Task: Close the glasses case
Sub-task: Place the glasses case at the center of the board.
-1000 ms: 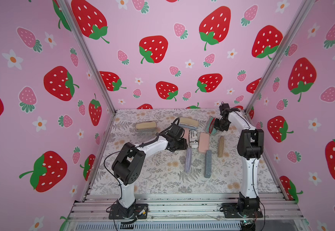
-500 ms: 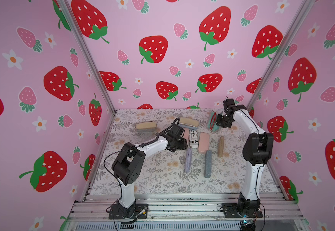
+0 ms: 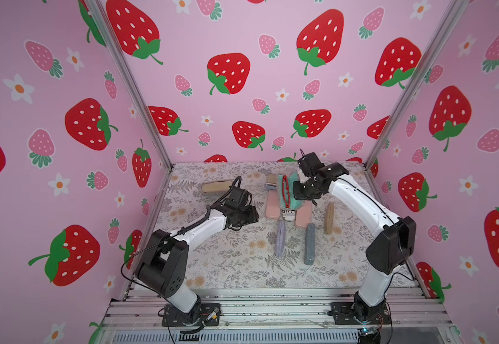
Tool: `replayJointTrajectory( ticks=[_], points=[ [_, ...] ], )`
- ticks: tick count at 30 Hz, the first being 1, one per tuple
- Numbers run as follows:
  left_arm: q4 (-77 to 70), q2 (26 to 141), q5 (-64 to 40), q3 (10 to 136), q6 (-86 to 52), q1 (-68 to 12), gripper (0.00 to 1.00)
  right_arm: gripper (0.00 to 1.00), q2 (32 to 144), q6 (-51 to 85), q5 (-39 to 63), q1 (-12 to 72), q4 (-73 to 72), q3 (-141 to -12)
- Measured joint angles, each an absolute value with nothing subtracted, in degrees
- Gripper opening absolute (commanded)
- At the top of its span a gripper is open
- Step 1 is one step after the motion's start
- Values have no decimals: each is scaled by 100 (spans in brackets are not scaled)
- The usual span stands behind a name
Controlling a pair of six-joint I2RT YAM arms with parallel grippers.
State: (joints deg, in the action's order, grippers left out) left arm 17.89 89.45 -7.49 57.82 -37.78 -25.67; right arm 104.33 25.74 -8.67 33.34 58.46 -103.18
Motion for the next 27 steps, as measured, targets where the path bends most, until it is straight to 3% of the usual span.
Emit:
replayJointTrajectory(
  ticks=[13, 27],
  points=[
    [2119, 7050, -447, 3848, -4066, -1448, 65, 0, 11306, 3273, -967, 5100, 5798, -10289],
    [1708, 7124, -626, 3116, -4274, -1409, 64, 0, 11673, 3907, -1079, 5721, 5610, -9839]
  ],
)
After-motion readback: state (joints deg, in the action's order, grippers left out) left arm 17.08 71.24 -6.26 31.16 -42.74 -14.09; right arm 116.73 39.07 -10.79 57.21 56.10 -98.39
